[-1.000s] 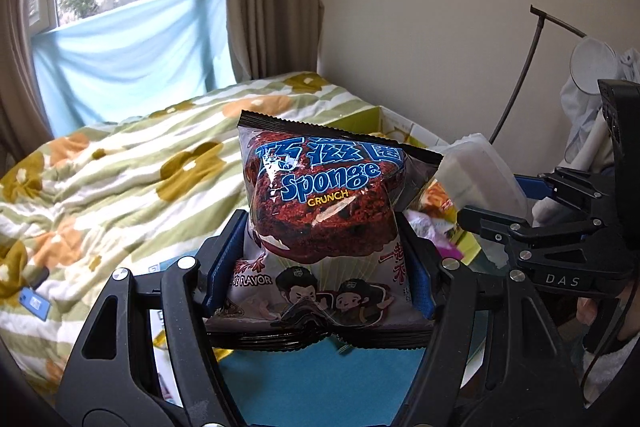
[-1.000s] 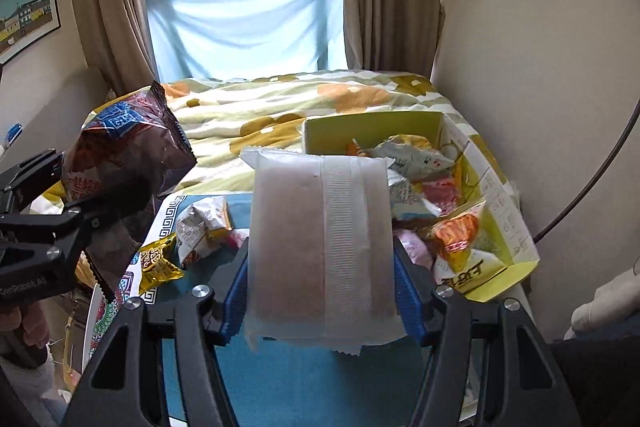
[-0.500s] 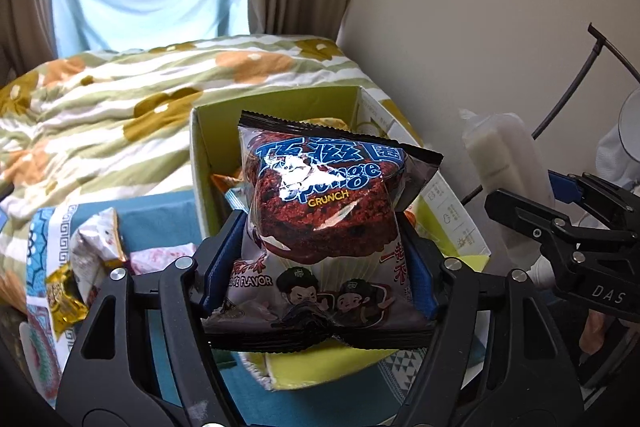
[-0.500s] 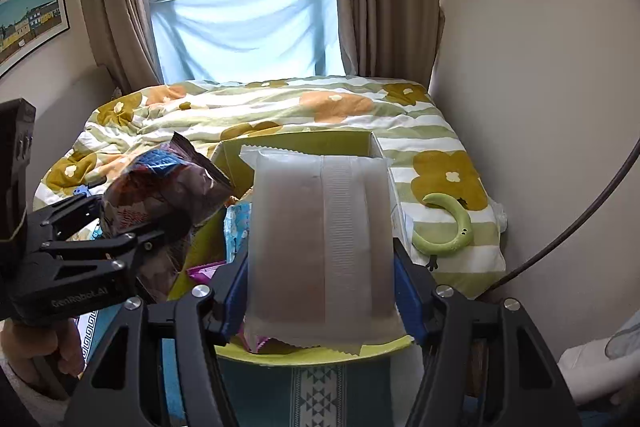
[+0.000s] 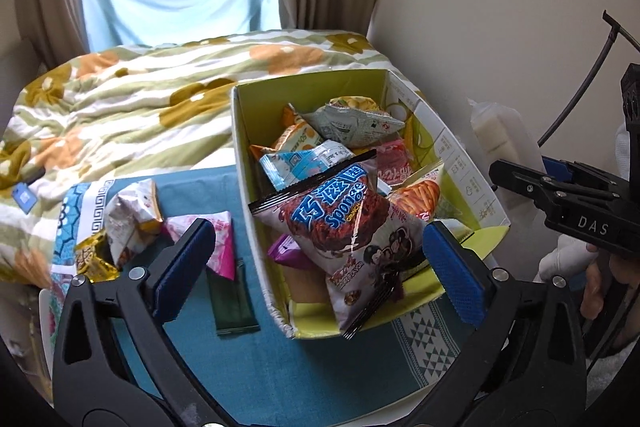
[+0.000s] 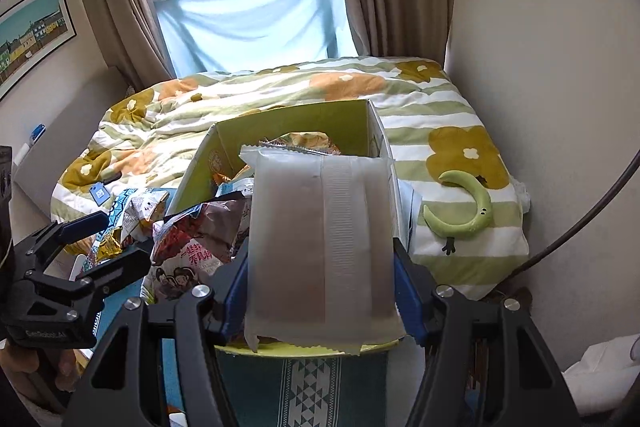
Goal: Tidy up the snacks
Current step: 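Lift both items over the yellow box and open both tools to release them, then withdraw both tools from the box back toward the last snacks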
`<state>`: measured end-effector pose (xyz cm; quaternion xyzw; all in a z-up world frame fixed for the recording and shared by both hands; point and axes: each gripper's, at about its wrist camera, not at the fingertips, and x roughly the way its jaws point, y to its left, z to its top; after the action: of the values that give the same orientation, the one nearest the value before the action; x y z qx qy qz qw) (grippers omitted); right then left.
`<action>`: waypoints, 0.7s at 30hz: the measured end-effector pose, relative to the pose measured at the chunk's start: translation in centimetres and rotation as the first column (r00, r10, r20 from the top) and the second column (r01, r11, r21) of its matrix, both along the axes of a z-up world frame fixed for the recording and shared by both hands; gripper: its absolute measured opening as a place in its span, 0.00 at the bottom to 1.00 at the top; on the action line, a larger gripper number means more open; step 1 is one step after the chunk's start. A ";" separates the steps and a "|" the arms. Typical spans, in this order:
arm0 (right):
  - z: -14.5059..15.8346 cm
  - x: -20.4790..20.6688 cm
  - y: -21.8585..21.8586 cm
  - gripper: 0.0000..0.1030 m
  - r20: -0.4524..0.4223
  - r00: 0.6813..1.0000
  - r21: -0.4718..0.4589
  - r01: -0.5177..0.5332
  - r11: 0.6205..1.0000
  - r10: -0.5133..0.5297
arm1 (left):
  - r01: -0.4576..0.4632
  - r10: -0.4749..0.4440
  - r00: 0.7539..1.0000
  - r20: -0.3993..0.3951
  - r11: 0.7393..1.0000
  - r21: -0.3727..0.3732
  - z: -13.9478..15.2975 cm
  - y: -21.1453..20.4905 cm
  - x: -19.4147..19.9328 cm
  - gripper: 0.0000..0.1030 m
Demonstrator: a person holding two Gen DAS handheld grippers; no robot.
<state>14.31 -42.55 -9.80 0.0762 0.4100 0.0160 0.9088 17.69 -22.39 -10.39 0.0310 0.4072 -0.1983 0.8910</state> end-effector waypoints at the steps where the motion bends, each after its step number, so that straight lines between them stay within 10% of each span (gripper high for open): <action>1: 0.1 0.1 0.0 0.57 -0.001 1.000 0.001 0.003 1.000 -0.003 | -0.006 0.006 1.000 0.000 1.000 0.003 0.1 0.3 -0.1 1.00; 14: -3.7 4.7 0.6 0.57 -0.129 0.991 0.043 -0.040 0.998 0.046 | -0.105 0.106 0.993 -0.052 0.994 0.024 -0.5 3.2 -0.9 0.99; 18: -3.7 3.8 0.0 1.00 -0.060 0.997 0.067 -0.041 0.997 0.045 | -0.141 0.143 0.986 -0.086 0.990 0.031 -1.4 4.5 -1.7 0.99; 21: -4.1 3.0 -0.5 1.00 -0.057 0.998 0.039 -0.034 0.999 0.036 | -0.150 0.153 0.983 -0.104 0.988 0.037 -2.0 5.3 -2.1 1.00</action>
<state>17.29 -43.08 -13.87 0.0868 0.4371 0.0374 0.8944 15.63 -17.12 -12.36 0.0022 0.4581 -0.1252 0.8800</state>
